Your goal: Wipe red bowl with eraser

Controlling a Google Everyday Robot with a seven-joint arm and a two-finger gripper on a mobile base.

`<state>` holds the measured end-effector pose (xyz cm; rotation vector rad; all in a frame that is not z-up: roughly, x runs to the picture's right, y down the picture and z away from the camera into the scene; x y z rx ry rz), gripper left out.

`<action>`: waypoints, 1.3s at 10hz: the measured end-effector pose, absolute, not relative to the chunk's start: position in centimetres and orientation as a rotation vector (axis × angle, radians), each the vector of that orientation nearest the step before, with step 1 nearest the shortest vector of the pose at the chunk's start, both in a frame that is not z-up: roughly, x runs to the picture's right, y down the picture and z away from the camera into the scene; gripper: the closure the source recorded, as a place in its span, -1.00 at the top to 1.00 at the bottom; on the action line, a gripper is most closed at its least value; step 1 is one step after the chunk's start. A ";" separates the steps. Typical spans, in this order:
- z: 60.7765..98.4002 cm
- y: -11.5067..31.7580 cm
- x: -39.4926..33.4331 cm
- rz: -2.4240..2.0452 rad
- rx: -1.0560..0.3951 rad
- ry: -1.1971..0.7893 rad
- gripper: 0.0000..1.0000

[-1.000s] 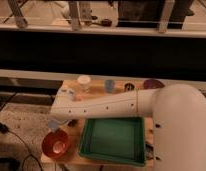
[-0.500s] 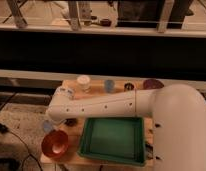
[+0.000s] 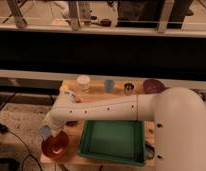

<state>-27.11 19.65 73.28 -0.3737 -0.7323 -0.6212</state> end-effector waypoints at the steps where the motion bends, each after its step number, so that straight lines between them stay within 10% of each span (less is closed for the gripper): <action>1: 73.1 19.9 -27.4 -0.622 -0.375 -0.743 -0.91; 13: 68.9 24.3 -30.8 -0.802 -0.311 -0.827 -0.91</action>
